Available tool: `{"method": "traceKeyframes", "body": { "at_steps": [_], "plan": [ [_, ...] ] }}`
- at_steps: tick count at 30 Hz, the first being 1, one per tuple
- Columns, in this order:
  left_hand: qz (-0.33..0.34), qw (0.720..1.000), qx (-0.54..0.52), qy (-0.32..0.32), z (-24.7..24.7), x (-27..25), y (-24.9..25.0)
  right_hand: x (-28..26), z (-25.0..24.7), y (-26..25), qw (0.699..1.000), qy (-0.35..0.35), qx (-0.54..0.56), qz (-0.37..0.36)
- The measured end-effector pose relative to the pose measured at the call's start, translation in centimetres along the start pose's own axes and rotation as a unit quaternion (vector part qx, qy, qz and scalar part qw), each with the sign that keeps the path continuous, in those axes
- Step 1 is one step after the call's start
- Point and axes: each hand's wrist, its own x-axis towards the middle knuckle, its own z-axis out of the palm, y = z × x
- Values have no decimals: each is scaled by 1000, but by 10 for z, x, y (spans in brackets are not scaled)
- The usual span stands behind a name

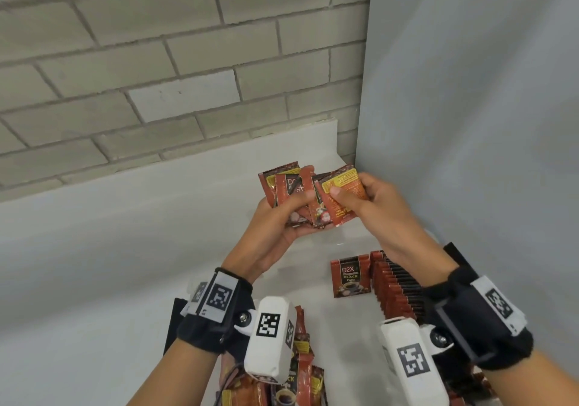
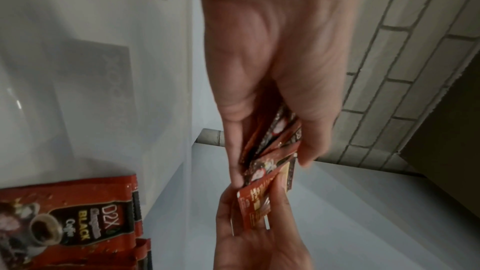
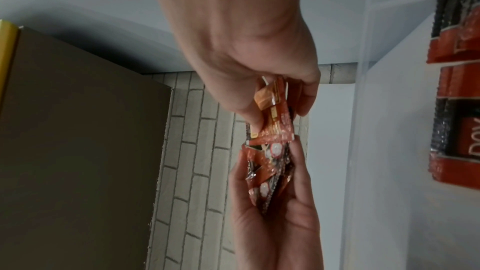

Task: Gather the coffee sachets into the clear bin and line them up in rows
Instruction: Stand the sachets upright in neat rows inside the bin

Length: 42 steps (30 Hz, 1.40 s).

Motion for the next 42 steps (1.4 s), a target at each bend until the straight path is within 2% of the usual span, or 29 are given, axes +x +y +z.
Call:
{"method": "traceKeyframes", "body": {
  "at_steps": [4, 13, 19, 25, 34, 38, 42],
  "plan": [
    [-21, 1000, -16, 17, -3, 1, 1, 1, -3, -1, 1000, 9, -9, 11],
    [3, 997, 72, 21, -5, -1, 0, 0, -10, -3, 997, -26, -75, -1],
    [-42, 999, -1, 11, -3, 3, 2, 0, -9, -3, 999, 7, -3, 39],
    [4, 1000, 19, 9, -4, 1, 1, -1, -9, -2, 995, -7, 47, 82],
    [5, 999, 46, -9, -3, 0, -1, -2, -4, 0, 994, -34, 52, 85],
    [-12, 1000, 24, -9, 0, 1, 1, -1, -5, -1, 994, -33, 57, 89],
    [-35, 997, -57, -24, -3, 1, 3, -3, -4, -3, 998, -25, 24, 58]
  ]
}}
